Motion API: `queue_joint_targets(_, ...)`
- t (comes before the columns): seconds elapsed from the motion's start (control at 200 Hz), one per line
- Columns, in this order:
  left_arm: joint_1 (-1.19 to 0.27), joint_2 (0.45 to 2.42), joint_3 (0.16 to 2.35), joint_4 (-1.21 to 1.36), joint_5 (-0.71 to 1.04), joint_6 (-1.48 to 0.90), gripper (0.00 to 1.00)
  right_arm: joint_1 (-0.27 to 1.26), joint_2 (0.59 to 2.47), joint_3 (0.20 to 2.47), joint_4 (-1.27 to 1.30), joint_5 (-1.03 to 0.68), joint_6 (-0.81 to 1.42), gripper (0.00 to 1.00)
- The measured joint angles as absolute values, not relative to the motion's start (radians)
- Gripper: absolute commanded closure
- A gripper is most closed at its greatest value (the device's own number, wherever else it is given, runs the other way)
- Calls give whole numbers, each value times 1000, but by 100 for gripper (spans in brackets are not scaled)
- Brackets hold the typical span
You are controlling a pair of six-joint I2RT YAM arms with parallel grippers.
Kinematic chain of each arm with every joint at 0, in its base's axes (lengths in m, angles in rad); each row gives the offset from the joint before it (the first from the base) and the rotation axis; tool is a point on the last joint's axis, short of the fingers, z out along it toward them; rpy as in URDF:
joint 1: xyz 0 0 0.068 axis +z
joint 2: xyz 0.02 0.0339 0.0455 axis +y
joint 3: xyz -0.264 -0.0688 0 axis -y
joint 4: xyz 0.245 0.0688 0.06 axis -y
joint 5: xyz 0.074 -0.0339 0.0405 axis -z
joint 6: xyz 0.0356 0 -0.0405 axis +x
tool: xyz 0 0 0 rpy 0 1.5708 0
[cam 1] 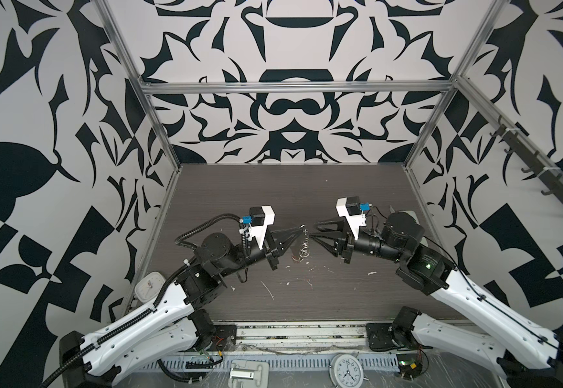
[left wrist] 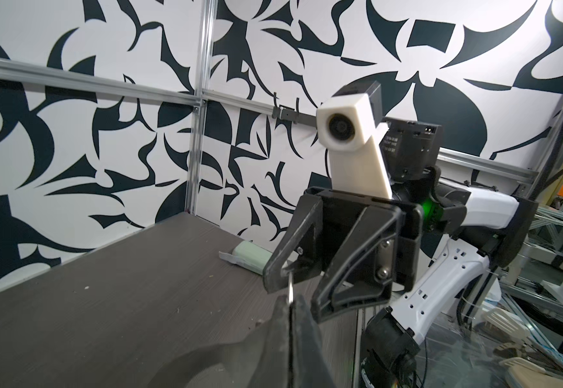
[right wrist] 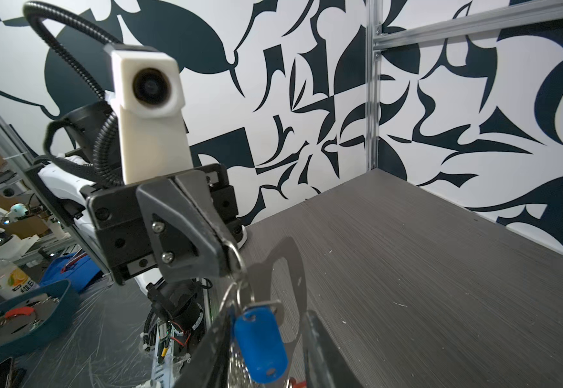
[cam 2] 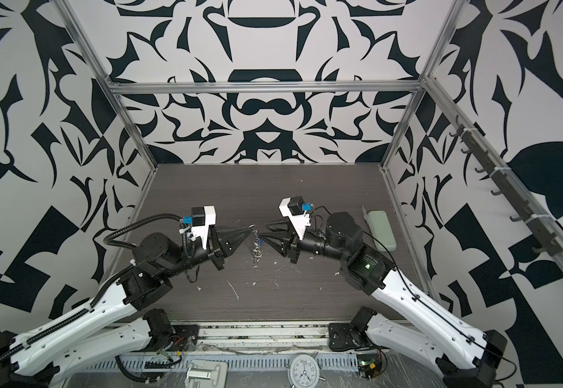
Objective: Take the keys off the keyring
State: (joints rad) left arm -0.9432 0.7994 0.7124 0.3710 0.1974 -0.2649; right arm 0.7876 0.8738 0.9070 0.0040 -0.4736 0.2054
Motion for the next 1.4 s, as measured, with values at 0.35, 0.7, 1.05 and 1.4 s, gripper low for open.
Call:
queue_joint_targets(0.35,-944,802,710,429,215,-256,100,803,930,900,36,-503,213,63)
queue_joint_targets(0.7,-944,801,710,399,245,-246,100,823,875,900,-14,-494,179,61)
queue_joint_targets(1.05,-944,767,710,340,265,-248,100,823,761,892,-38,-437,155,60)
queue_joint_targets(1.4,-944,767,710,321,316,-269,100,823,792,876,20,-450,159,60)
